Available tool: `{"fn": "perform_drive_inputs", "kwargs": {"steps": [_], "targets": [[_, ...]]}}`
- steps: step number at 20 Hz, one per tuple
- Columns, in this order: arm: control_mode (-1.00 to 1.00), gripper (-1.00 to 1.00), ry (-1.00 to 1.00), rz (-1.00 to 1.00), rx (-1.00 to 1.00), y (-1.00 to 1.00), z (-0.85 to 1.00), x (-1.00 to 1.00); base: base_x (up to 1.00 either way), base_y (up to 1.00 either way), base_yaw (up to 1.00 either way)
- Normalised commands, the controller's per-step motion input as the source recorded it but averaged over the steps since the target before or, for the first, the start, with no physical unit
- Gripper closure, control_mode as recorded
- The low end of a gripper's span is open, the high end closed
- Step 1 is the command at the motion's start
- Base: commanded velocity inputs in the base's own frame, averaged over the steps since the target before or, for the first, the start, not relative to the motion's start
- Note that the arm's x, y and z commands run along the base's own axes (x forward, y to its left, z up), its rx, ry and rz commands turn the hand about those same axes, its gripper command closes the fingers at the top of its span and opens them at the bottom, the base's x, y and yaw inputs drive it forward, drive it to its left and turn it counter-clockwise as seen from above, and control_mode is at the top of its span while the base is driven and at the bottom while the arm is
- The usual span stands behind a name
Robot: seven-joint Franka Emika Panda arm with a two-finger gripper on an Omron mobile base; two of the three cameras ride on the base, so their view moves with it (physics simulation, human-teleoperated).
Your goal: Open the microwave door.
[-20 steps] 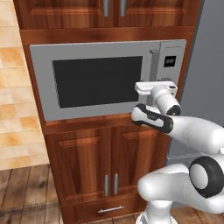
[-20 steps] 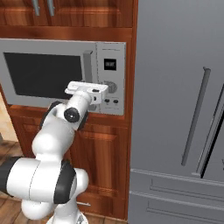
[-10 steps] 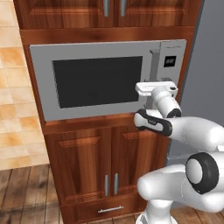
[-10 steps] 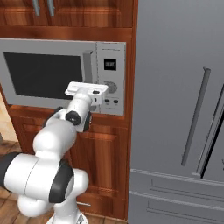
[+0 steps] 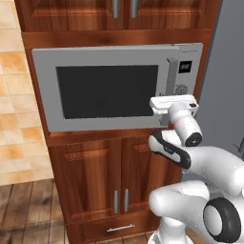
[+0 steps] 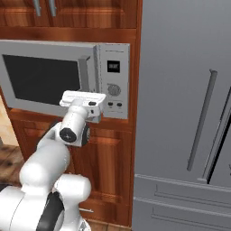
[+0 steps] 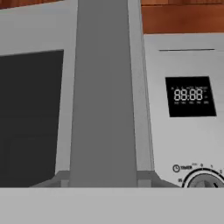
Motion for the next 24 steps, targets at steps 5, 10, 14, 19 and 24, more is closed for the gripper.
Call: {"fn": "perform_drive_inputs", "kwargs": {"steps": [5, 10, 14, 19, 24], "targets": [[-1.0, 1.0, -0.01, 0.05, 0.0, 0.06, 0.41, -1.0, 0.0, 0.0, 0.0], [-1.0, 1.0, 0.0, 0.09, 0.0, 0.41, 0.46, -1.0, 0.0, 0.0, 0.0], [-1.0, -1.0, 0.0, 0.11, -0.01, 0.91, 0.34, -1.0, 0.0, 0.0, 0.0], [-1.0, -1.0, 0.0, 0.1, -0.01, 0.84, 0.42, -1.0, 0.0, 0.0, 0.0], [-1.0, -1.0, 0.03, 0.02, 0.01, -0.23, 0.4, -1.0, 0.0, 0.0, 0.0]]}}
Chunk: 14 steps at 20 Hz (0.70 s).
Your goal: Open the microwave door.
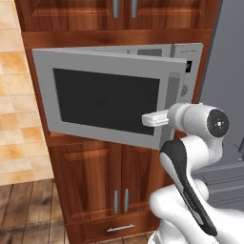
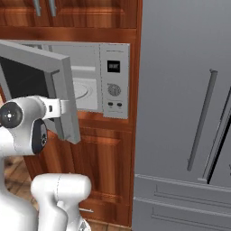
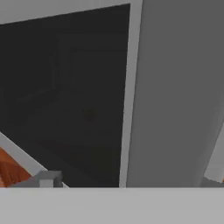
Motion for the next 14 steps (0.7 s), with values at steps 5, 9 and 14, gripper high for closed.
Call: {"fn": "perform_drive_inputs", "kwargs": {"steps": [5, 9, 14], "targets": [[-1.0, -1.0, 0.0, -0.04, 0.06, -0.86, 0.41, -1.0, 0.0, 0.0, 0.0], [-1.0, -1.0, 0.0, -0.2, 0.06, -1.0, 0.2, -0.94, 0.0, 0.0, 0.0], [-1.0, -1.0, -0.02, -0.16, 0.0, -0.39, -0.01, -0.51, 0.0, 0.0, 0.0]]}}
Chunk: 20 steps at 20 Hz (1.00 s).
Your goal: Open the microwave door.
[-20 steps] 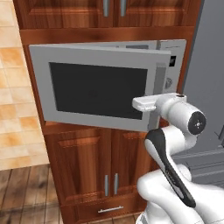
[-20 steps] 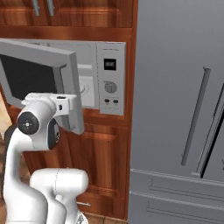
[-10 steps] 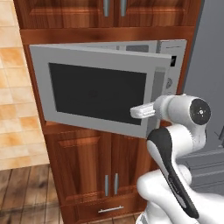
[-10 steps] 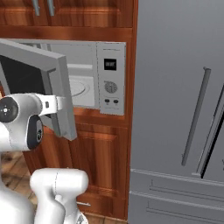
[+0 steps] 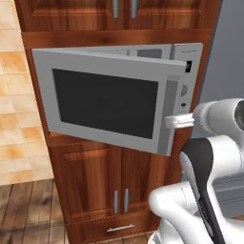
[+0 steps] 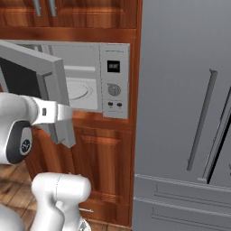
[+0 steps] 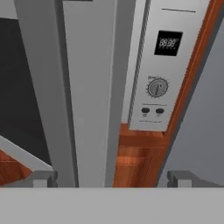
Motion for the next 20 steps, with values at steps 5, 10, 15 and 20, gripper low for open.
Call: {"fn": "perform_drive_inputs", "kwargs": {"steps": [5, 10, 15, 20], "targets": [[-1.0, -1.0, -0.02, -0.02, 0.04, -0.19, 0.01, -0.06, 0.0, 0.0, 0.0], [-1.0, -1.0, 0.0, 0.0, 0.48, -1.0, 0.11, -0.2, 0.0, 0.0, 0.0], [-1.0, -1.0, 0.02, 0.0, 0.7, -0.86, 0.17, -0.01, 0.0, 0.0, 0.0], [-1.0, -1.0, 0.21, 0.01, 0.4, -0.01, 0.03, 0.44, 0.0, 0.0, 0.0]]}}
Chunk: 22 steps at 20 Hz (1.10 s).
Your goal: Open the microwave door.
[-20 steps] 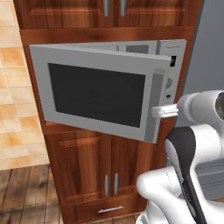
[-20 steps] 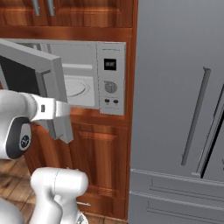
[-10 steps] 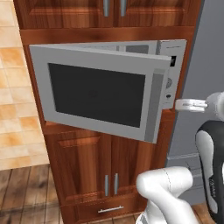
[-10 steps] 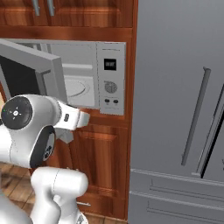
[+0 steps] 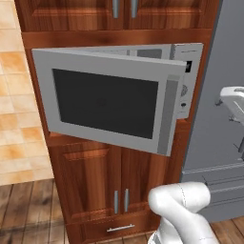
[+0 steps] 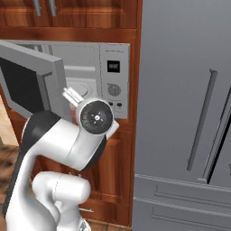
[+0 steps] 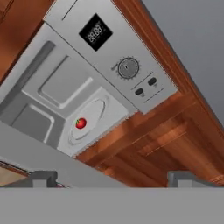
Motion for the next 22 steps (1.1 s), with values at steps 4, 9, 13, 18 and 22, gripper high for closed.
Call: {"fn": "perform_drive_inputs", "kwargs": {"steps": [4, 9, 13, 18, 22], "targets": [[-1.0, -1.0, 0.27, 0.06, 0.3, 0.42, 0.0, 0.46, 0.0, 0.0, 0.0], [-1.0, -1.0, 0.22, 0.08, 0.27, 0.6, -0.05, 0.56, 0.0, 0.0, 0.0], [-1.0, -1.0, 0.2, 0.11, 0.22, 0.29, -0.01, 0.84, 0.0, 0.0, 0.0], [-1.0, -1.0, 0.12, 0.07, 0.18, 0.04, -0.1, 0.85, 0.0, 0.0, 0.0], [-1.0, -1.0, 0.17, 0.15, 0.2, 0.58, -0.06, 0.1, 0.0, 0.0, 0.0]]}}
